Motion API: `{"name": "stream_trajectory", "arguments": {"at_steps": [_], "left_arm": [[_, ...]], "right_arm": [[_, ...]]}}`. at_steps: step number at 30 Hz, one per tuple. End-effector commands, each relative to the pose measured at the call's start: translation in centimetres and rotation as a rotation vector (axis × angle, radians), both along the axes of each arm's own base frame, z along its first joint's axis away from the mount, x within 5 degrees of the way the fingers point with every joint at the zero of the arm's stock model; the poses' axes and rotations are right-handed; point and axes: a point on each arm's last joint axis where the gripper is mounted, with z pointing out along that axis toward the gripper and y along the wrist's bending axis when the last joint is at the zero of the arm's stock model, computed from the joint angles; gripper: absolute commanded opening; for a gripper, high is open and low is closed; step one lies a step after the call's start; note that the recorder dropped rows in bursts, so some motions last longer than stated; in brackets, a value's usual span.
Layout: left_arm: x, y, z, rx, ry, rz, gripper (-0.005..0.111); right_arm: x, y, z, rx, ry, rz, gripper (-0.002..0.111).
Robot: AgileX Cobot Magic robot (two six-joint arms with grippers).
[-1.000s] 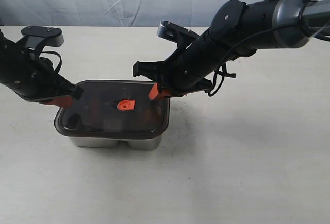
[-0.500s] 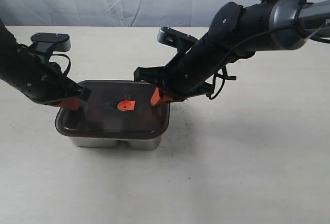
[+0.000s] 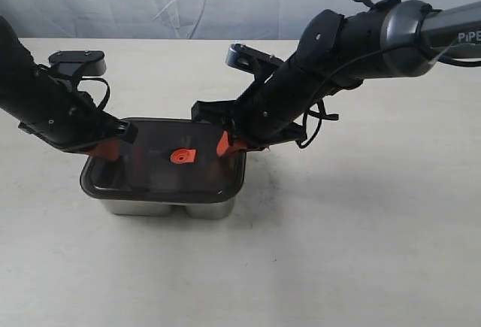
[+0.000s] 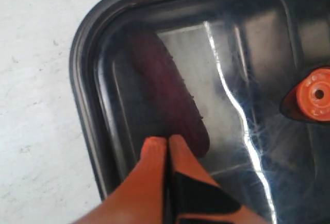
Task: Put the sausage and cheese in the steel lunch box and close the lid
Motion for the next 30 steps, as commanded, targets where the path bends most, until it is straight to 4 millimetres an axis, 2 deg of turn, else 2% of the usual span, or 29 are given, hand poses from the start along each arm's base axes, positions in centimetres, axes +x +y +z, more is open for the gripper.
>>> {"name": "stream_trajectory", "arguments": {"at_steps": [1,6,13,19,21,23,27,30], "left_arm": [[-1.5,0.9,-2.3,0.107,0.168,-0.061,0.000],[-1.7,0.9,-2.3,0.109,0.190,-0.068,0.000],[-1.5,0.7,-4.2,0.101,0.249,-0.056,0.000],[-1.0,0.6,-2.8,0.084,0.159,-0.046,0.000],[-0.7,0.6,-1.5,0.077,0.064,-0.056,0.000],[-0.6,0.6,0.9,0.058,-0.063,-0.061,0.000],[-1.9,1.0,7.6,0.012,-0.353,-0.053,0.000],[-4.6,1.8,13.3,-0.021,-0.594,-0.030,0.000]], "right_arm": [[-1.2,0.7,-1.5,-0.071,0.014,0.054,-0.001],[-1.7,0.3,-2.3,-0.114,0.028,0.045,-0.001],[-2.4,-0.7,-3.8,-0.145,0.033,0.020,-0.001],[-2.2,-0.7,-3.1,-0.126,0.000,0.008,-0.001],[-2.1,-0.8,-1.6,-0.102,-0.046,0.009,-0.001],[-2.2,-1.0,1.0,-0.069,-0.127,0.022,-0.001],[-3.2,-2.5,7.4,-0.017,-0.298,0.074,-0.001],[-5.0,-4.6,12.3,-0.008,-0.422,0.129,-0.001]]}}
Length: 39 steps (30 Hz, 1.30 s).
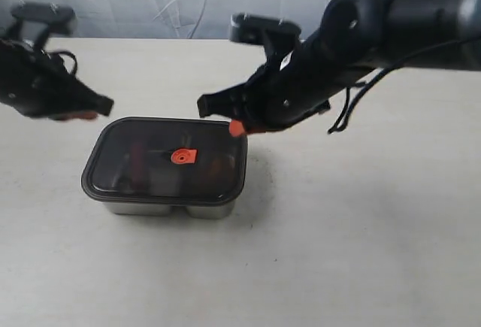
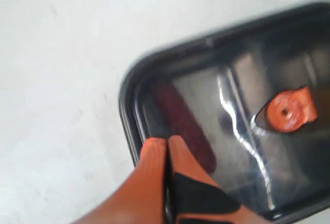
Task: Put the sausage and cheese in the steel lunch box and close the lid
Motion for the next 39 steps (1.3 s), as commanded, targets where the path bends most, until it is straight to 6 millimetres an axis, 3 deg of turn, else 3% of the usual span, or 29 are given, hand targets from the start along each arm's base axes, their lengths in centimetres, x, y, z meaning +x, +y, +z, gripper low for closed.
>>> {"name": "stream_trajectory", "arguments": {"at_steps": [1,5,8,12,16,19,25,36,37,39], "left_arm": [[-4.1,1.1,8.4,-0.061,-0.367,0.016,0.000],[-10.2,2.5,13.8,-0.123,-0.621,0.024,0.000],[-14.6,3.5,15.1,-0.154,-0.733,0.025,0.000],[-19.3,4.4,14.2,-0.171,-0.800,0.009,0.000],[-22.3,4.9,12.1,-0.223,-0.780,0.025,0.000],[-23.3,5.1,10.3,-0.232,-0.747,0.027,0.000],[-23.4,5.0,7.6,-0.252,-0.675,0.042,0.000],[-23.6,4.9,7.1,-0.237,-0.624,0.022,0.000],[-23.6,4.9,7.1,-0.237,-0.624,0.022,0.000],[-23.6,5.0,7.1,-0.218,-0.628,0.022,0.000]], "right_arm": [[-2.5,-3.3,7.4,0.015,-0.197,0.073,-0.001],[-5.3,-6.5,12.0,0.071,-0.343,0.062,-0.001],[-7.6,-8.6,13.8,0.149,-0.419,0.037,-0.001],[-10.5,-11.5,13.2,0.211,-0.453,-0.007,-0.001],[-12.9,-14.0,10.1,0.249,-0.468,-0.055,-0.001],[-14.1,-15.3,8.0,0.271,-0.470,-0.080,-0.001],[-15.4,-16.7,4.6,0.314,-0.468,-0.132,-0.001],[-15.7,-16.9,4.1,0.283,-0.456,-0.108,-0.001],[-15.4,-18.1,4.6,0.205,-0.597,-0.098,-0.001],[-15.0,-20.4,4.6,0.138,-0.625,-0.255,-0.001]]}}
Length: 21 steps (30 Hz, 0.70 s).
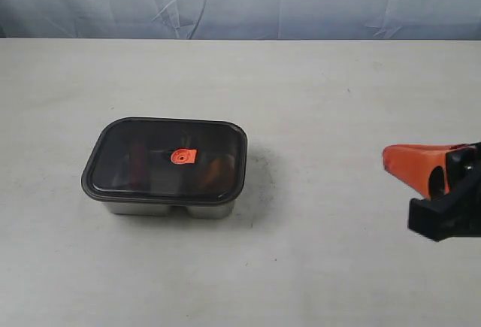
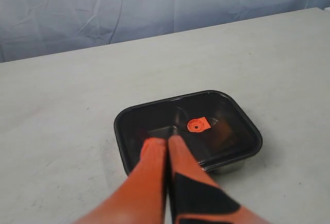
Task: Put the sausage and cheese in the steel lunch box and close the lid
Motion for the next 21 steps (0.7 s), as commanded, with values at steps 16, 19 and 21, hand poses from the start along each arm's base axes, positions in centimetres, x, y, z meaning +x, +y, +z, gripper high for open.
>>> {"name": "stream_trajectory", "arguments": {"at_steps": [16,19,21], "left_arm": [[-0.1,0.1,-0.1,0.005,-0.004,0.007,0.000],[-0.1,0.1,-0.1,0.005,-0.004,0.007,0.000],[-0.1,0.1,-0.1,0.005,-0.004,0.007,0.000]], "right_arm": [[-4.0,-9.0,-4.4,-0.116,-0.266,-0.776,-0.001],[-4.2,-9.1,-5.4,-0.144,-0.276,-0.774,-0.001],[-4.2,-9.1,-6.2,-0.148,-0.270,-0.774,-0.001]]}}
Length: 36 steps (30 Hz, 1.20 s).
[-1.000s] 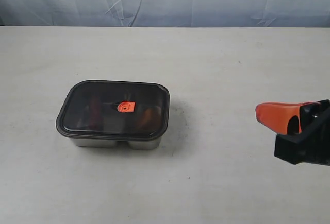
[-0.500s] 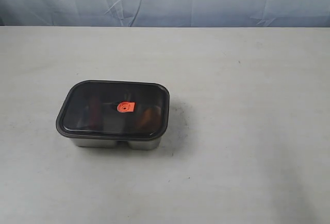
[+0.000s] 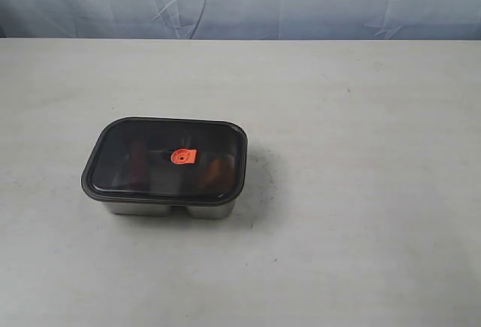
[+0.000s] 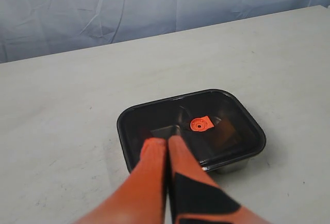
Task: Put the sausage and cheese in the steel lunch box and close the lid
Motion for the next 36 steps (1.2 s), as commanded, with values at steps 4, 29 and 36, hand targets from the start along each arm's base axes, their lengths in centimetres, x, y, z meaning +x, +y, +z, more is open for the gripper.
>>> {"name": "stream_trajectory", "arguments": {"at_steps": [4,29,36], "left_arm": [[-0.1,0.0,0.0,-0.006,-0.003,0.004,0.000],[-0.1,0.0,0.0,-0.006,-0.003,0.004,0.000],[0.3,0.3,-0.4,0.026,-0.030,0.027,0.000]], "right_arm": [[0.0,-0.1,-2.1,-0.030,0.012,-0.005,-0.001],[0.2,0.0,-3.6,0.000,0.026,-0.003,-0.001],[0.2,0.0,-3.6,0.000,0.026,-0.003,-0.001]]}}
